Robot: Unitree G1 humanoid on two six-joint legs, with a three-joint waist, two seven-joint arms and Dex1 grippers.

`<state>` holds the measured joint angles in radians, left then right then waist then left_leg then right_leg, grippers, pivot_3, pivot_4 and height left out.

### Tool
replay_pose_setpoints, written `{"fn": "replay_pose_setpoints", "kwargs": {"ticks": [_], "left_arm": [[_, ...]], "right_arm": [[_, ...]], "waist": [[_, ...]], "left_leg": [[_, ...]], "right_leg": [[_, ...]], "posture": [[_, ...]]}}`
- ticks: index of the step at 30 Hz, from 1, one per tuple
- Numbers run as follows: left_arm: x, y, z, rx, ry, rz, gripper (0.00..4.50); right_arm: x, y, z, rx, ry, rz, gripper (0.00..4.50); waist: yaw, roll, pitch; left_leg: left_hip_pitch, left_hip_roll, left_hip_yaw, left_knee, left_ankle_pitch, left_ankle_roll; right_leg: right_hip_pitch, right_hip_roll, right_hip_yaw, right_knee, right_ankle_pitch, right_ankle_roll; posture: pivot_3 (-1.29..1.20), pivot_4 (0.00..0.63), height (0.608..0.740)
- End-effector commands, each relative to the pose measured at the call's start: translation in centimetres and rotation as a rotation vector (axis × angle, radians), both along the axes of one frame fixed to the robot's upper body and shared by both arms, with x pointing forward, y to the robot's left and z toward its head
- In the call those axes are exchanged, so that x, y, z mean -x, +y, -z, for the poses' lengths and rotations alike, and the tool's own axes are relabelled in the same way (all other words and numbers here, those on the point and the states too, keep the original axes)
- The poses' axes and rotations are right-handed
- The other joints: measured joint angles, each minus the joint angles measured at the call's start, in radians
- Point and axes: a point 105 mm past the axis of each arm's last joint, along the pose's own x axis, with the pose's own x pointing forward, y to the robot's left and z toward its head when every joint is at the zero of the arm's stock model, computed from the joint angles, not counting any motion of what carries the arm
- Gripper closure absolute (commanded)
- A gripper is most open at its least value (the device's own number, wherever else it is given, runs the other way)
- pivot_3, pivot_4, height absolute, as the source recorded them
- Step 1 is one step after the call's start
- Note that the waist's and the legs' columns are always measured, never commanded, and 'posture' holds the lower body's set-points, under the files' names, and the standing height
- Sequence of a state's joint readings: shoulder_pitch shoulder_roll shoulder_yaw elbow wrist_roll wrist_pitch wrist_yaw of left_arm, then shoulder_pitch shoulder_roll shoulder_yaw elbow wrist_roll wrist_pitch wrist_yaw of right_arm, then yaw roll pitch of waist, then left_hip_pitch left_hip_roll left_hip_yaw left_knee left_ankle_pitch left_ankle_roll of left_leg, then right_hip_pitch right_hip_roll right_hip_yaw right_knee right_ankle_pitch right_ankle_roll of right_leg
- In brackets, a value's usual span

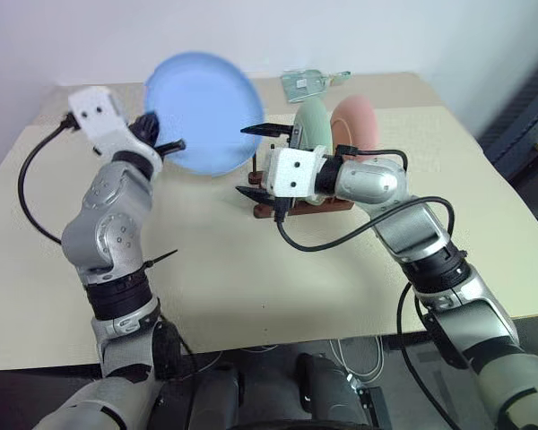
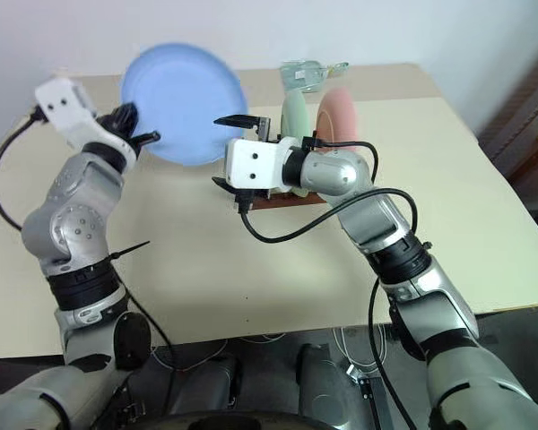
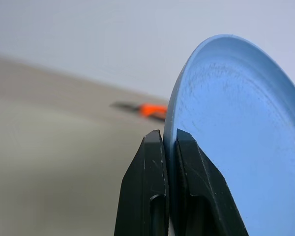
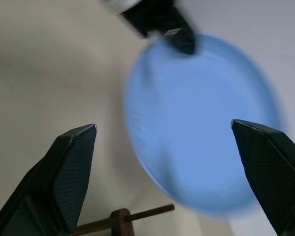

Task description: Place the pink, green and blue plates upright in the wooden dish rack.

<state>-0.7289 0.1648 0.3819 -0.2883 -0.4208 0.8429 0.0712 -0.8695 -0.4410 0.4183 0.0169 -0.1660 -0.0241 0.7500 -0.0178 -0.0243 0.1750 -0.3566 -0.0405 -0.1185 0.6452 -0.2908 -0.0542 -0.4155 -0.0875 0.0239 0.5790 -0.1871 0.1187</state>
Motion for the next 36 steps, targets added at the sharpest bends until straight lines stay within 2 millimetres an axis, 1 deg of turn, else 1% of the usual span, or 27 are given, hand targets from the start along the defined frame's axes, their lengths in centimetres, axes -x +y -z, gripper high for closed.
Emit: {"fn": "replay_pose_setpoints", "kwargs": {"ticks": [1, 2, 5, 8, 10, 11, 12, 14, 16, 17, 18, 19, 20, 21, 22, 24, 25, 26, 27, 28, 30, 31, 33, 34, 36], "left_arm": [[1.2, -2.4, -2.8, -0.037, -0.084, 0.088, 4.47], [1.4, -2.8, -3.0, -0.051, -0.088, 0.103, 4.47], [1.9, -3.3, -2.8, -0.068, -0.087, 0.128, 4.5], [2.2, -3.5, -2.6, -0.072, -0.081, 0.145, 4.5], [2.3, -3.4, -2.4, -0.086, -0.076, 0.142, 4.5], [2.3, -3.2, -2.3, -0.089, -0.073, 0.136, 4.5], [2.3, -3.1, -2.3, -0.09, -0.072, 0.131, 4.5], [2.4, -2.5, -2.8, -0.035, -0.099, 0.134, 4.5], [2.4, -1.3, -3.6, 0.06, -0.139, 0.104, 3.81], [2.4, 0.1, -4.4, 0.113, -0.175, 0.056, 3.49], [2.5, 1.6, -5.2, 0.142, -0.212, -0.006, 3.03], [2.5, 3.7, -5.8, 0.145, -0.241, -0.093, 2.54], [2.7, 5.0, -6.1, 0.141, -0.26, -0.15, 1.97], [2.8, 6.3, -6.3, 0.123, -0.268, -0.21, 1.56], [3.0, 8.3, -6.4, 0.12, -0.279, -0.287, 1.05], [3.6, 11.3, -6.2, 0.11, -0.3, -0.392, 1.05], [3.6, 11.9, -5.6, 0.031, -0.288, -0.412, 1.05], [3.4, 11.9, -4.6, -0.066, -0.255, -0.403, 1.05], [2.9, 11.3, -3.1, -0.168, -0.207, -0.375, 1.05], [2.4, 10.2, -1.1, -0.272, -0.149, -0.317, 1.05], [2.1, 7.6, 2.9, -0.407, -0.067, -0.182, 1.05], [2.2, 6.7, 4.3, -0.439, -0.048, -0.138, 1.05], [2.9, 4.2, 7.6, -0.495, 0.0, -0.003, 1.05], [3.4, 3.2, 8.9, -0.48, 0.02, 0.065, 1.05], [4.3, 1.9, 11.3, -0.477, 0.065, 0.163, 1.05]], "right_arm": [[-0.5, 1.2, -0.9, 0.012, -0.089, -0.014, 0.0], [-0.8, 1.3, -0.9, 0.012, -0.092, -0.009, 0.0], [-1.6, 1.2, -0.9, 0.01, -0.095, 0.017, 0.87], [-2.3, 1.0, -0.5, 0.028, -0.109, 0.039, 2.28], [-2.4, 0.9, -0.5, 0.026, -0.109, 0.046, 3.32], [-2.4, 0.8, -0.5, 0.023, -0.11, 0.047, 3.93], [-2.4, 0.8, -0.5, 0.021, -0.111, 0.047, 4.35], [-2.3, 0.8, -0.6, 0.019, -0.125, 0.046, 4.44], [-2.2, 0.9, -0.8, 0.016, -0.147, 0.046, 4.5], [-2.0, 0.9, -0.9, 0.013, -0.157, 0.04, 4.5], [-1.8, 1.0, -1.1, 0.007, -0.165, 0.032, 4.5], [-1.5, 1.2, -1.4, -0.009, -0.167, 0.02, 4.5], [-1.3, 1.2, -1.6, -0.021, -0.168, 0.012, 4.5], [-1.0, 1.3, -1.8, -0.04, -0.165, 0.005, 4.5], [-0.6, 1.5, -2.4, -0.084, -0.155, -0.017, 4.5], [0.3, 1.6, -3.8, -0.199, -0.12, -0.05, 4.5], [0.9, 1.6, -4.9, -0.292, -0.072, -0.075, 4.5], [1.5, 1.5, -6.1, -0.386, -0.014, -0.105, 4.5], [2.0, 1.4, -7.1, -0.483, 0.056, -0.135, 4.5], [2.6, 1.2, -8.1, -0.589, 0.155, -0.17, 4.5], [3.5, 0.9, -9.1, -0.727, 0.337, -0.235, 4.5], [3.9, 0.9, -9.3, -0.761, 0.398, -0.255, 4.5], [4.1, 0.7, -9.4, -0.876, 0.564, -0.268, 4.5], [4.1, 0.6, -9.3, -0.925, 0.637, -0.266, 4.5], [3.8, 0.6, -8.7, -1.008, 0.768, -0.238, 4.5]], "waist": [[-0.001, 0.0, 0.0], [-0.002, 0.0, 0.0], [-0.001, 0.0, 0.0], [0.0, 0.0, 0.0], [-0.001, 0.0, 0.0], [-0.001, 0.0, 0.0], [-0.002, 0.0, 0.0], [-0.002, 0.0, 0.001], [0.0, 0.0, 0.001], [0.001, 0.0, 0.001], [0.002, -0.002, 0.003], [0.001, -0.003, 0.003], [-0.001, -0.003, 0.003], [-0.004, -0.003, 0.003], [-0.004, -0.002, 0.003], [-0.004, -0.002, 0.003], [-0.005, -0.002, 0.003], [-0.007, -0.002, 0.003], [-0.006, -0.002, 0.003], [-0.003, -0.002, 0.003], [0.008, -0.002, 0.003], [0.013, -0.002, 0.002], [0.012, -0.004, 0.002], [0.009, -0.004, 0.001], [0.004, -0.005, 0.001]], "left_leg": [[0.0, 0.0, 0.0, 0.0, 0.0, 0.0], [0.0, 0.0, 0.0, 0.0, 0.0, 0.0], [0.0, 0.0, 0.0, 0.0, 0.0, 0.0], [0.0, 0.0, 0.0, 0.0, 0.0, 0.0], [0.0, 0.0, 0.0, 0.0, 0.0, 0.0], [0.0, 0.0, 0.0, 0.0, 0.0, 0.0], [0.0, 0.0, 0.0, 0.0, 0.0, 0.0], [0.0, 0.0, 0.0, 0.0, 0.0, 0.0], [0.0, 0.0, 0.0, 0.0, 0.0, 0.0], [0.0, 0.0, 0.0, 0.0, 0.0, 0.0], [0.0, 0.0, 0.0, 0.0, 0.0, 0.0], [-0.001, 0.0, 0.0, 0.0, 0.0, -0.001], [-0.001, 0.0, 0.0, 0.0, 0.001, -0.002], [0.0, 0.0, 0.0, 0.0, 0.001, -0.002], [0.0, 0.0, 0.0, -0.001, 0.001, -0.002], [0.001, 0.001, 0.0, -0.003, 0.003, -0.005], [0.0, 0.001, 0.0, -0.003, 0.003, -0.006], [0.0, 0.001, 0.0, -0.003, 0.003, -0.006], [0.0, 0.001, 0.001, -0.004, 0.003, -0.006], [0.0, 0.001, 0.001, -0.004, 0.003, -0.005], [0.0, 0.001, 0.0, -0.004, 0.002, -0.003], [0.0, 0.0, 0.0, -0.004, 0.002, -0.003], [-0.002, 0.0, -0.002, -0.003, 0.002, -0.002], [-0.002, 0.0, -0.002, -0.002, 0.002, -0.002], [-0.002, 0.001, -0.001, -0.003, 0.001, -0.002]], "right_leg": [[0.0, 0.0, 0.0, 0.0, 0.0, 0.0], [0.0, 0.0, 0.0, 0.0, 0.0, 0.0], [-0.001, 0.0, 0.0, 0.001, 0.0, 0.0], [-0.001, 0.0, 0.0, 0.001, 0.0, 0.0], [-0.001, 0.0, 0.0, 0.001, 0.0, 0.0], [-0.001, 0.0, 0.0, 0.001, 0.0, 0.0], [-0.001, 0.0, 0.0, 0.001, 0.0, 0.0], [-0.001, 0.001, 0.0, 0.001, 0.0, 0.0], [-0.001, 0.0, 0.001, 0.001, 0.0, 0.0], [-0.001, 0.0, 0.001, 0.001, 0.0, 0.0], [-0.001, 0.0, 0.001, 0.001, 0.0, 0.0], [-0.001, 0.001, 0.001, 0.001, 0.0, 0.0], [-0.002, 0.001, 0.001, 0.001, 0.001, -0.001], [-0.002, 0.001, 0.001, 0.001, 0.001, -0.001], [-0.002, 0.001, 0.001, 0.001, 0.001, -0.001], [-0.003, 0.001, 0.001, 0.001, 0.001, -0.001], [-0.003, 0.001, 0.001, 0.001, 0.001, -0.001], [-0.004, 0.001, 0.001, 0.001, 0.001, -0.001], [-0.004, 0.001, 0.001, 0.001, 0.001, -0.001], [-0.004, 0.001, 0.001, 0.001, 0.001, -0.001], [-0.004, 0.001, 0.001, 0.001, 0.001, -0.001], [-0.003, 0.0, 0.001, 0.001, 0.001, -0.002], [-0.003, 0.0, 0.001, 0.001, 0.001, -0.003], [-0.004, 0.0, 0.001, 0.001, -0.001, -0.005], [-0.004, 0.0, 0.001, 0.002, 0.0, -0.006]], "posture": [[0.0, 0.15, 0.74], [0.0, 0.15, 0.74], [0.0, 0.15, 0.74], [0.0, 0.15, 0.74], [0.0, 0.15, 0.74], [0.0, 0.15, 0.74], [0.0, 0.15, 0.74], [0.0, 0.15, 0.74], [0.0, 0.15, 0.74], [0.0, 0.15, 0.74], [0.0, 0.15, 0.74], [0.0, 0.15, 0.74], [0.0, 0.15, 0.74], [0.0, 0.15, 0.74], [0.0, 0.15, 0.74], [0.0, 0.15, 0.74], [0.0, 0.15, 0.74], [0.0, 0.15, 0.74], [0.0, 0.15, 0.74], [0.0, 0.15, 0.74], [0.0, 0.15, 0.74], [0.0, 0.15, 0.74], [0.0, 0.15, 0.74], [0.0, 0.15, 0.74], [0.0, 0.15, 0.74]]}}
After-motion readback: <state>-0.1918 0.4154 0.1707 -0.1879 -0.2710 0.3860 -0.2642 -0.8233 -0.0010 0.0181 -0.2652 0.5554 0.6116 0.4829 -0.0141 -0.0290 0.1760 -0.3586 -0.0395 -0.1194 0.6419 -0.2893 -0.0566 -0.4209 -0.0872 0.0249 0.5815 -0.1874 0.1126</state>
